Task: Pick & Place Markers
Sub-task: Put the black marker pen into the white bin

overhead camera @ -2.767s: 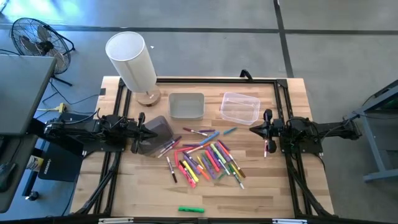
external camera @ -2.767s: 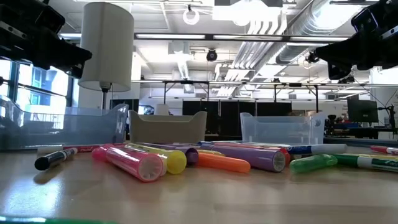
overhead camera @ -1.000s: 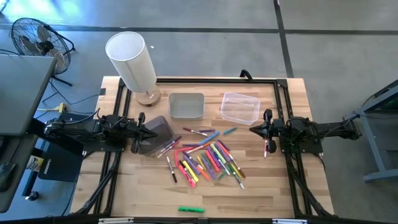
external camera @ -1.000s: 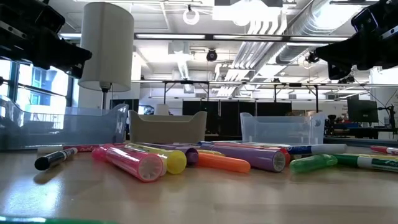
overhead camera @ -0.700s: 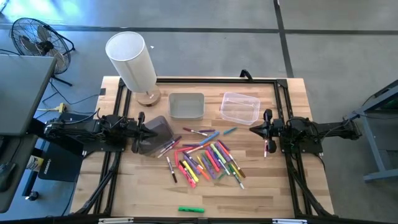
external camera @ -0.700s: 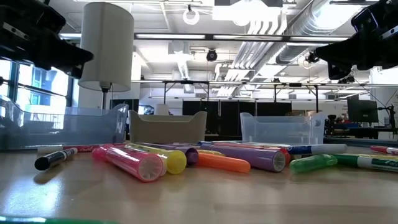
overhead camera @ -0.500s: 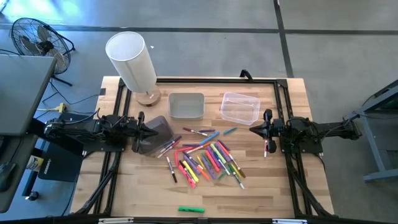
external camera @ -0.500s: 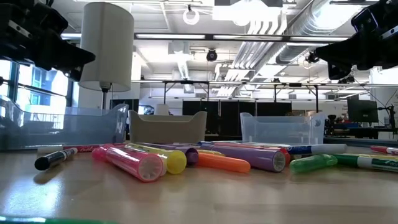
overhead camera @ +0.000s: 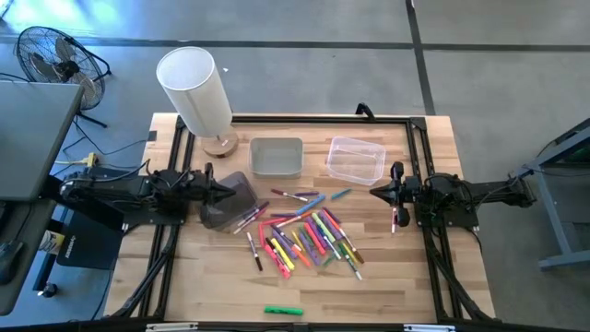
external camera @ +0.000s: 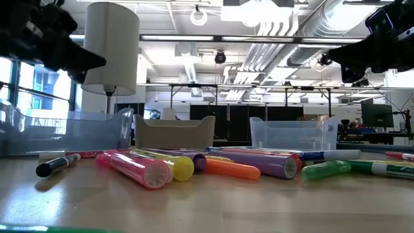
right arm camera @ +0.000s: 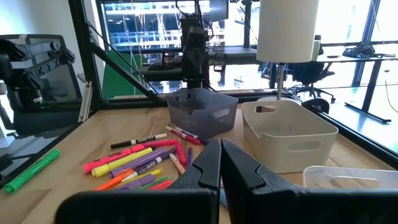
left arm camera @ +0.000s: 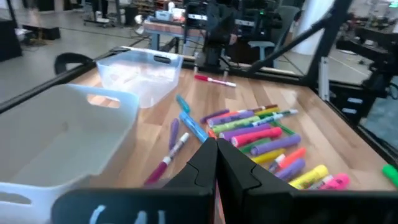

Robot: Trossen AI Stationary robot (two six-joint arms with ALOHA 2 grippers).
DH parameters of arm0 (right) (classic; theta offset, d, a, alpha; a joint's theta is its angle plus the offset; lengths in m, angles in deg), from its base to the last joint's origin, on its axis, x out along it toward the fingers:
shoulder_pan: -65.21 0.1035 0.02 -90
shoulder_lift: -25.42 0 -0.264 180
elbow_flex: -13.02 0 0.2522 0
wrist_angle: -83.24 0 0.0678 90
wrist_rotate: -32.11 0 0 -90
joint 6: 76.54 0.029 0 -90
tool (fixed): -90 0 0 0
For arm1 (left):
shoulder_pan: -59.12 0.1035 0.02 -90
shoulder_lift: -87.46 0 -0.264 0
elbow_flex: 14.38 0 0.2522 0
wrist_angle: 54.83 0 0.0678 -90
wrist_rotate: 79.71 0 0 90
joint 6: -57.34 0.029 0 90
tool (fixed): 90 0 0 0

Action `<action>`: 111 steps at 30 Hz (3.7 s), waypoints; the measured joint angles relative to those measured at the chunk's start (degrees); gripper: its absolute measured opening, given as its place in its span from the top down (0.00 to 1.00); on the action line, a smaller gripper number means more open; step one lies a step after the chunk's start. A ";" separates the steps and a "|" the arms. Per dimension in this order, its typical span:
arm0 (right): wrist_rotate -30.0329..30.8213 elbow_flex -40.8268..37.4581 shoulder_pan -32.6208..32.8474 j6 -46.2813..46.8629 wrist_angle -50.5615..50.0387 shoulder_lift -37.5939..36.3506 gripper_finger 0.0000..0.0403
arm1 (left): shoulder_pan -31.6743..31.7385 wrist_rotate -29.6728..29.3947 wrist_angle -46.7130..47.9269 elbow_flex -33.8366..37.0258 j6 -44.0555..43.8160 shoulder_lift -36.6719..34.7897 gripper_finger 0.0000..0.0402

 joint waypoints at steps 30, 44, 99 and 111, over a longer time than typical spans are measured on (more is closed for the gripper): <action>0.00 -0.01 0.00 0.00 -0.02 0.02 1.00 | -9.02 -9.19 41.67 -58.25 -53.78 63.39 1.00; 0.02 -0.02 -0.01 0.00 0.20 0.02 1.00 | -21.17 -12.93 44.84 -58.84 -90.33 74.79 1.00; 0.00 -0.02 0.00 0.00 0.04 0.01 1.00 | -26.05 9.60 42.37 -59.03 -112.39 97.48 0.92; 0.00 -0.02 -0.01 0.00 0.02 0.02 1.00 | -26.08 12.16 42.69 -58.93 -110.84 96.90 0.94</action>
